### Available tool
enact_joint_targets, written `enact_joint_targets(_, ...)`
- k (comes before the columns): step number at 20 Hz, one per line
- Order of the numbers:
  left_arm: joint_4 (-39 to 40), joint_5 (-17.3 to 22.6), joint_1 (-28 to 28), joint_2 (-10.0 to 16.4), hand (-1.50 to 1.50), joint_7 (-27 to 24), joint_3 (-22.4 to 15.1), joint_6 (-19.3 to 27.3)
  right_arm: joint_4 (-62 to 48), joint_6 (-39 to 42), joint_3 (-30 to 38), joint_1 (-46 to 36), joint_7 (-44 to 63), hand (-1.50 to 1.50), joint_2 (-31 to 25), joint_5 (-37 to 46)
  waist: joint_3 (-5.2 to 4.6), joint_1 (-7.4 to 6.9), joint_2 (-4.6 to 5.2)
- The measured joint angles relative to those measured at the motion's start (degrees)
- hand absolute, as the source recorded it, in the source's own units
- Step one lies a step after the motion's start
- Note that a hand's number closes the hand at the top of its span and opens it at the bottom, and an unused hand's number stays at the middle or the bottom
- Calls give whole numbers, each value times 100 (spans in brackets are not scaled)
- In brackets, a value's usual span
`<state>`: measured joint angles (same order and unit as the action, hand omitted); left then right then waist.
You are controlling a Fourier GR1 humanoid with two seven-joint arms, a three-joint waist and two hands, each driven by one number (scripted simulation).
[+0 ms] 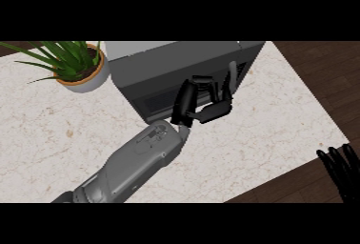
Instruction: Pick up the milk, place it into the microwave and close the microwave
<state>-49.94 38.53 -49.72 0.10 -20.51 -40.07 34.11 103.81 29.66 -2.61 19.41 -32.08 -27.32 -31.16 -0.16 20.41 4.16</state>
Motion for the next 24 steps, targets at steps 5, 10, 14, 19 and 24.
enact_joint_targets(5, 51, 117, -1, 3, 150, -206, -19, 64, 167, 63, 47, 19, 82, -150, -111, -158, 5, 43, -1)
enact_joint_targets(10, 105, 233, -3, -4, 150, -365, -23, 110, 350, 88, 127, 24, 117, -150, -194, -279, 8, 76, -11)
enact_joint_targets(14, 118, 321, -10, 0, 150, -478, -46, 143, 428, 144, 131, 86, 176, -150, -240, -434, 16, 105, 2)
enact_joint_targets(19, 154, 422, -36, -1, 150, -602, -63, 183, 515, 202, 149, 157, 258, -150, -296, -656, 19, 134, 20)
enact_joint_targets(24, 193, 510, -52, -11, 150, -721, -78, 196, 597, 265, 198, 221, 329, -150, -389, -802, 21, 141, 24)
